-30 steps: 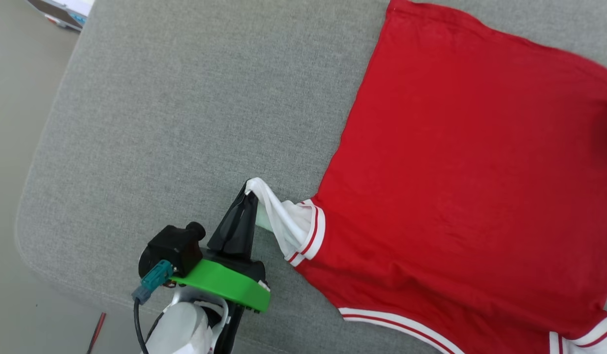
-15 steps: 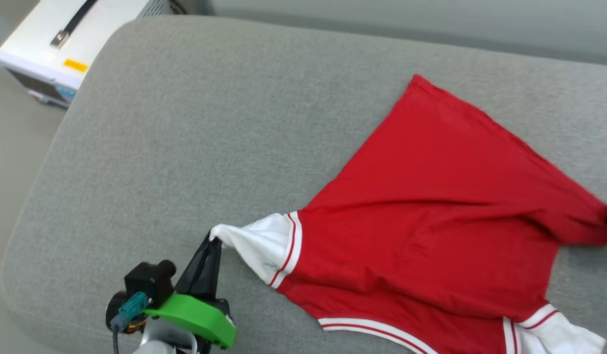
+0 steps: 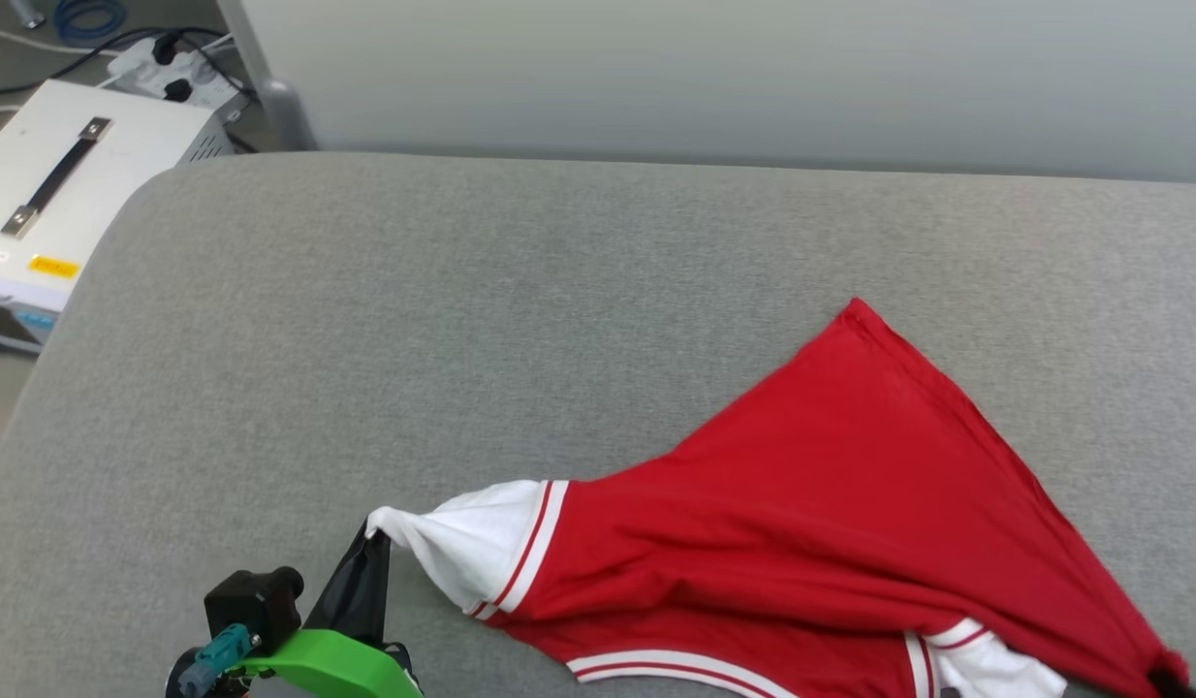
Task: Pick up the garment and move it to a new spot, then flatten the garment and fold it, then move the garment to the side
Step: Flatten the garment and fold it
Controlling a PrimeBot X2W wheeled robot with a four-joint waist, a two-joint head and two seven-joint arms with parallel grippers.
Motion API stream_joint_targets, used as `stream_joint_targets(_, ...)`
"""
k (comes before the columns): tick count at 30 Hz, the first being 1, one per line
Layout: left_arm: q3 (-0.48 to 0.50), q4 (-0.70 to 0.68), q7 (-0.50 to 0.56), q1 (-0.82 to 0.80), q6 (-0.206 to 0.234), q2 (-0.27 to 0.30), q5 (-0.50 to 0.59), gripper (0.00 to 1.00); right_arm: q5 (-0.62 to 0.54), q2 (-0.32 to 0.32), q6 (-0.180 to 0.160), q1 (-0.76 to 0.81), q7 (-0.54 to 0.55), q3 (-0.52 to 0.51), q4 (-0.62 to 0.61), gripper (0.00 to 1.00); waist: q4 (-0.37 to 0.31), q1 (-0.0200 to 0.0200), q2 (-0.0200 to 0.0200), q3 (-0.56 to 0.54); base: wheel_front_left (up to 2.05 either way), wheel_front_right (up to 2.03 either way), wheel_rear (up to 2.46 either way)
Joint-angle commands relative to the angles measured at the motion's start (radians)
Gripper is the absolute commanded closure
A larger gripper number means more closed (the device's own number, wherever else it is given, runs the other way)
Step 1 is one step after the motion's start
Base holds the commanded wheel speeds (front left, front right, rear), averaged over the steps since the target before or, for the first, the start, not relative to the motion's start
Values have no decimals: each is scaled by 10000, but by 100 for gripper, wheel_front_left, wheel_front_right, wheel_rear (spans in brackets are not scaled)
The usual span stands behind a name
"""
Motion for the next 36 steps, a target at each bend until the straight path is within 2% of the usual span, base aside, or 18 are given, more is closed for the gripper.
stream_joint_targets(1,53,-11,45,95,24,72,-171,100,-240,443,-7,531,44,-316,-327,100,-353,1,0,-222,0,0,0)
stream_joint_targets(7,31,153,93,22,126,167,-97,100,-771,2094,-7,1673,322,-1053,-1770,100,-537,1,0,-241,0,0,0)
stream_joint_targets(8,21,172,88,11,142,154,-97,100,-730,2235,-7,1715,268,-1096,-1896,67,-549,1,0,-234,0,0,0)
stream_joint_targets(9,5,189,80,-13,152,140,-95,100,-787,2346,-7,1750,77,-1152,-2045,0,-554,1,0,-222,0,0,0)
stream_joint_targets(18,-226,114,44,-325,224,51,50,100,-1048,2538,-7,790,-2347,-1032,-2571,0,-544,1,0,-69,0,0,0)
stream_joint_targets(23,-394,-137,48,-542,289,-6,186,100,-1378,2039,-7,-404,-3706,-309,-2305,0,-433,1,0,210,0,0,0)
stream_joint_targets(27,-602,-344,68,-828,308,-166,273,100,-1436,1496,-7,-1455,-4281,581,-1585,0,-187,1,0,519,0,0,0)
stream_joint_targets(31,-737,-338,-24,-1153,243,-315,273,100,-1401,734,-7,-2677,-4033,1580,-680,0,69,1,0,842,0,0,0)
stream_joint_targets(33,-802,-312,-81,-1323,199,-389,273,100,-1277,298,-7,-3333,-3494,2126,-240,0,206,1,0,1019,0,0,0)
stream_joint_targets(36,-923,-225,-178,-1610,114,-516,284,100,-1031,-456,-7,-4308,-2100,3050,430,0,481,1,0,1300,0,0,0)
